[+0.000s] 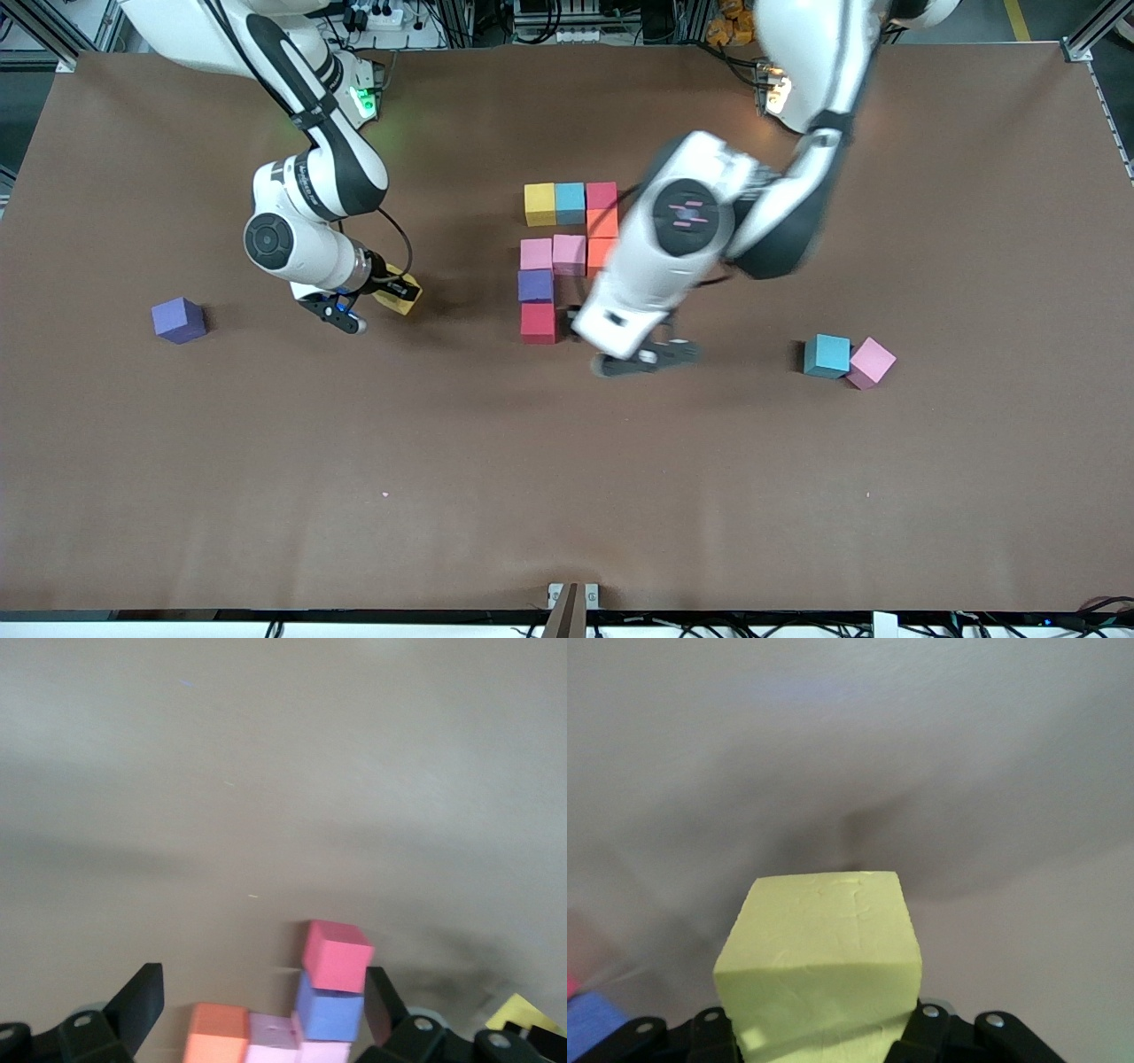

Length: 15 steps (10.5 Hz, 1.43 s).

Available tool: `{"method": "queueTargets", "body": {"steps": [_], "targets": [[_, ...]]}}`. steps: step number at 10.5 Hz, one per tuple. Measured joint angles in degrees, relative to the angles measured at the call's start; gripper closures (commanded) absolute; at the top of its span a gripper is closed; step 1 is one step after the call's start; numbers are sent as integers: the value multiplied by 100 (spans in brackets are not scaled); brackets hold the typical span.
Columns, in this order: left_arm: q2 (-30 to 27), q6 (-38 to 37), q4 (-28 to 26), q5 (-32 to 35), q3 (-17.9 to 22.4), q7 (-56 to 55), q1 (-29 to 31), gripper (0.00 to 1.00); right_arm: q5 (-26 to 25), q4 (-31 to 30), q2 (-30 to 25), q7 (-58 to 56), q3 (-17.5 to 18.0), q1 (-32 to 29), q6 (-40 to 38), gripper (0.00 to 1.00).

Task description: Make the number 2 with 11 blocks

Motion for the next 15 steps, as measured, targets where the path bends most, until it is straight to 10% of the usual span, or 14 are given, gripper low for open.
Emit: {"method": "queueTargets", "body": {"steps": [5, 15], "targets": [[-1622, 657, -2824, 763, 47, 1799, 1175, 0, 470, 852, 183, 1281, 13, 674, -311, 89], [-2537, 2491, -5521, 2175, 227, 5870, 2451, 0, 490, 3060, 1779, 5217, 15, 1983, 202, 90]]}}
